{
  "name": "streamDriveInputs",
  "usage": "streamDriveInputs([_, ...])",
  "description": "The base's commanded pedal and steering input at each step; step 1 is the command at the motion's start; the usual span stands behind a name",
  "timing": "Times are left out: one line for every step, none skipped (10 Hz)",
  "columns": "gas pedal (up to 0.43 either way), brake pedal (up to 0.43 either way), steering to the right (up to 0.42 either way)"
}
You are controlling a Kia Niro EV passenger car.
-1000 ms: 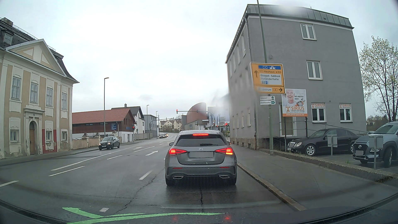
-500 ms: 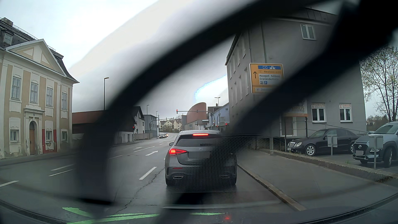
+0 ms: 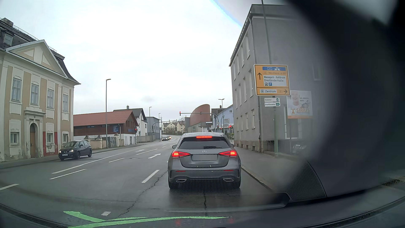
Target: Follow the waypoints while adhering to traffic rules and regulations
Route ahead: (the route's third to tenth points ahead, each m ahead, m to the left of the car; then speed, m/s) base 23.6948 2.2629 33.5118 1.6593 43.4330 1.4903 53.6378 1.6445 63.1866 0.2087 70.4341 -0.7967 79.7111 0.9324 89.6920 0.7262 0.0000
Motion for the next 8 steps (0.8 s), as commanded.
streamDriveInputs([0.0,0.159,-0.007])
streamDriveInputs([0.0,0.177,-0.007])
streamDriveInputs([0.0,0.183,-0.007])
streamDriveInputs([0.0,0.189,-0.007])
streamDriveInputs([0.0,0.195,-0.007])
streamDriveInputs([0.0,0.195,-0.007])
streamDriveInputs([0.0,0.201,-0.007])
streamDriveInputs([0.0,0.201,-0.007])
